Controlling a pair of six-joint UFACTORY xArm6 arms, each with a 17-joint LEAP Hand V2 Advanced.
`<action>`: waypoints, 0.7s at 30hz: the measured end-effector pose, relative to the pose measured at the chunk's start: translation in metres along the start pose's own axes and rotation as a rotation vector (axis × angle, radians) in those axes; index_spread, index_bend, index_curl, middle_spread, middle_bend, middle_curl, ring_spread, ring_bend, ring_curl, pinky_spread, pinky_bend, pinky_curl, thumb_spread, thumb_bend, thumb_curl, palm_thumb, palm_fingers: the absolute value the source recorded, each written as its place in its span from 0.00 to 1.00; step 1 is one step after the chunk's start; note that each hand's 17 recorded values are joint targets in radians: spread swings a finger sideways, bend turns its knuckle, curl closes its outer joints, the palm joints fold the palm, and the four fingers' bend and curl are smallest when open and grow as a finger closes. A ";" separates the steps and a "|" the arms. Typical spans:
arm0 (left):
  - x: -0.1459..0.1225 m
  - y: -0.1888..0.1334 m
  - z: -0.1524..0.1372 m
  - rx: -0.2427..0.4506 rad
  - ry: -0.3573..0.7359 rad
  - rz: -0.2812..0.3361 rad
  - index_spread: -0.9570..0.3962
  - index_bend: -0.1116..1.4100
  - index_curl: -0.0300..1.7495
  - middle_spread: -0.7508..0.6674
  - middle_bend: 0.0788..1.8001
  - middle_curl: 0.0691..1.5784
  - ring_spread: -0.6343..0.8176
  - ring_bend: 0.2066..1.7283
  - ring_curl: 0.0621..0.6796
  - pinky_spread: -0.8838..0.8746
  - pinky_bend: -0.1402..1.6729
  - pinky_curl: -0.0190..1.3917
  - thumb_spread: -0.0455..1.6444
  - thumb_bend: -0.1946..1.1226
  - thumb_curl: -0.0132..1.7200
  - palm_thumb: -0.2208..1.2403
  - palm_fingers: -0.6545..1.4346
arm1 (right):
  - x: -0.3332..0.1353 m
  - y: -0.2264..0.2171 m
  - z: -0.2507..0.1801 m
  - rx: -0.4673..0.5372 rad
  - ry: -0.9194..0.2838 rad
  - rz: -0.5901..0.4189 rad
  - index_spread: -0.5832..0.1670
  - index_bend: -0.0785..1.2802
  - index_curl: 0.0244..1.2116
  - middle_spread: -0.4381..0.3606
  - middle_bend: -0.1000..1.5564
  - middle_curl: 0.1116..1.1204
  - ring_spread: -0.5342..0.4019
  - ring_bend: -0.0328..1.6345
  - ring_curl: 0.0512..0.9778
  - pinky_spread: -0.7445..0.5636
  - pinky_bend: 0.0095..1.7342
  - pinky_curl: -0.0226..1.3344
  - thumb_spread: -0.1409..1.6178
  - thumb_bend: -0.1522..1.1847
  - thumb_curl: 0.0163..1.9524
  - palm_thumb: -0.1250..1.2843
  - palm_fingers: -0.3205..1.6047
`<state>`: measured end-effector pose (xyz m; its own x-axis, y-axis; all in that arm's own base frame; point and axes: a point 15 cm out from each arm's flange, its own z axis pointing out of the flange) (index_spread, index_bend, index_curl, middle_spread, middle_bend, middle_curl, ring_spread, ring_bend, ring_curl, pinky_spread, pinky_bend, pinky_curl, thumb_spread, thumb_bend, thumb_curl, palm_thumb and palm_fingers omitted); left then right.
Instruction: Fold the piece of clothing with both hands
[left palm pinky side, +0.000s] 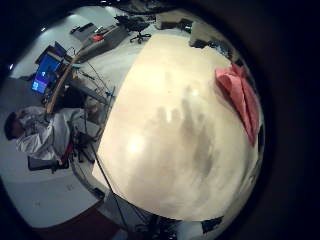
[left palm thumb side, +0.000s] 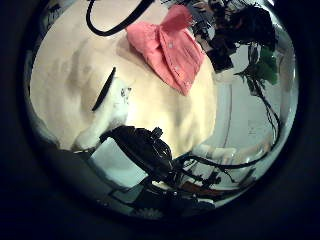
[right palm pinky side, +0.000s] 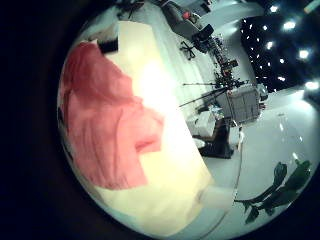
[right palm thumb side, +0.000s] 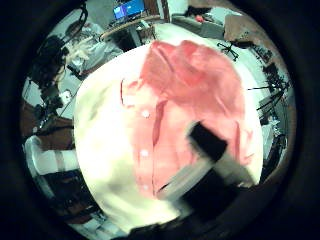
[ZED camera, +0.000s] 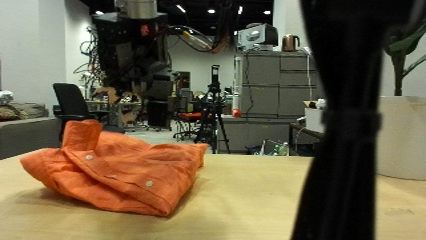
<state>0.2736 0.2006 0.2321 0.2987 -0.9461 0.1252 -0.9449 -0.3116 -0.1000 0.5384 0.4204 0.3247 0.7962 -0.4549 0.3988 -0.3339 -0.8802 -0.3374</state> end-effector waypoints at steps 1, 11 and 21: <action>0.000 0.000 0.000 0.000 0.000 0.001 0.72 0.24 0.29 0.63 0.06 0.17 0.62 0.16 0.27 0.69 0.18 0.19 0.81 0.14 0.18 0.55 0.43 | 0.010 0.002 -0.010 0.009 0.002 0.013 0.30 0.18 0.46 0.45 0.44 0.42 0.24 0.58 0.43 0.48 0.50 0.37 0.76 0.09 0.26 0.67 0.23; 0.036 -0.013 -0.029 0.039 -0.003 0.059 0.72 0.24 0.29 0.62 0.06 0.17 0.62 0.16 0.27 0.69 0.18 0.19 0.81 0.14 0.18 0.55 0.43 | 0.050 0.091 -0.114 -0.155 -0.137 0.225 0.18 0.21 0.36 0.44 0.32 0.31 0.54 0.42 0.32 0.79 0.47 0.32 0.73 0.09 0.24 0.57 0.17; 0.094 -0.003 -0.062 0.003 0.004 0.165 0.71 0.23 0.28 0.62 0.06 0.17 0.62 0.15 0.26 0.69 0.18 0.19 0.81 0.14 0.18 0.55 0.43 | 0.092 0.221 -0.235 -0.302 -0.141 0.441 0.22 0.19 0.31 0.51 0.27 0.26 0.72 0.31 0.23 0.83 0.32 0.24 0.74 0.10 0.23 0.55 0.17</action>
<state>0.2964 0.1182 0.3050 0.1386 -0.9842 0.1104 -0.9808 -0.1518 -0.1225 0.4193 0.1520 0.4870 0.6007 -0.7853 0.1499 -0.7646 -0.6191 -0.1793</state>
